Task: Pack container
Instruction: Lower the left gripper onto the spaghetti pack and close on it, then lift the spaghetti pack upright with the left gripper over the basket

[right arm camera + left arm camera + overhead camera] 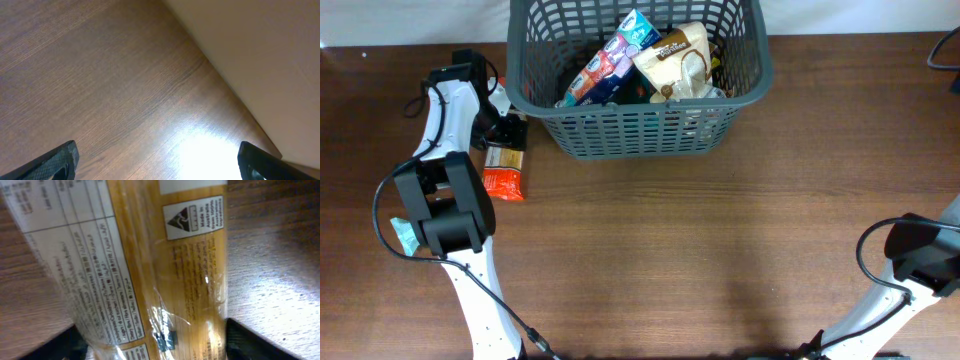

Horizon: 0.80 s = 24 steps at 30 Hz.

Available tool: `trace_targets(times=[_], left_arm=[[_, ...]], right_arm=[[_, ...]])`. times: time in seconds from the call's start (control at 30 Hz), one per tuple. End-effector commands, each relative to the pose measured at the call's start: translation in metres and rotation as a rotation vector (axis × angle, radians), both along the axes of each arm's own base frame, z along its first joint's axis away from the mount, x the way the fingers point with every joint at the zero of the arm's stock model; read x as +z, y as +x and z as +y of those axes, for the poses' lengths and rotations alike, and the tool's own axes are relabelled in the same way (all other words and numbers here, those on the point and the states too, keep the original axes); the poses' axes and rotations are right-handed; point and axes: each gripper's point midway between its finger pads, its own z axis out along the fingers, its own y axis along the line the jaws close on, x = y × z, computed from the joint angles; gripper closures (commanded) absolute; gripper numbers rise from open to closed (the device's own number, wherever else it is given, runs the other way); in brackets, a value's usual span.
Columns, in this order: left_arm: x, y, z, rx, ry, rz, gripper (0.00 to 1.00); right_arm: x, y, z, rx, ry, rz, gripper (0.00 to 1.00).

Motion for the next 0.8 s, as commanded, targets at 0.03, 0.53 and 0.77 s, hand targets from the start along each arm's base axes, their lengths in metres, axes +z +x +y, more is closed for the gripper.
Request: trace_targets(times=[0.03, 0.53, 0.77], left_arm=[[-0.018, -0.008, 0.000, 0.002, -0.016, 0.051, 0.52], [-0.013, -0.007, -0.003, 0.086, -0.036, 0.059, 0.98], [0.052, 0.038, 0.011, 0.181, -0.024, -0.140, 0.98]], right_arm=[[-0.002, -0.001, -0.002, -0.017, -0.005, 0.007, 0.01], [-0.002, -0.001, -0.002, -0.017, -0.005, 0.007, 0.01], [-0.002, -0.001, -0.002, -0.017, -0.005, 0.007, 0.01]])
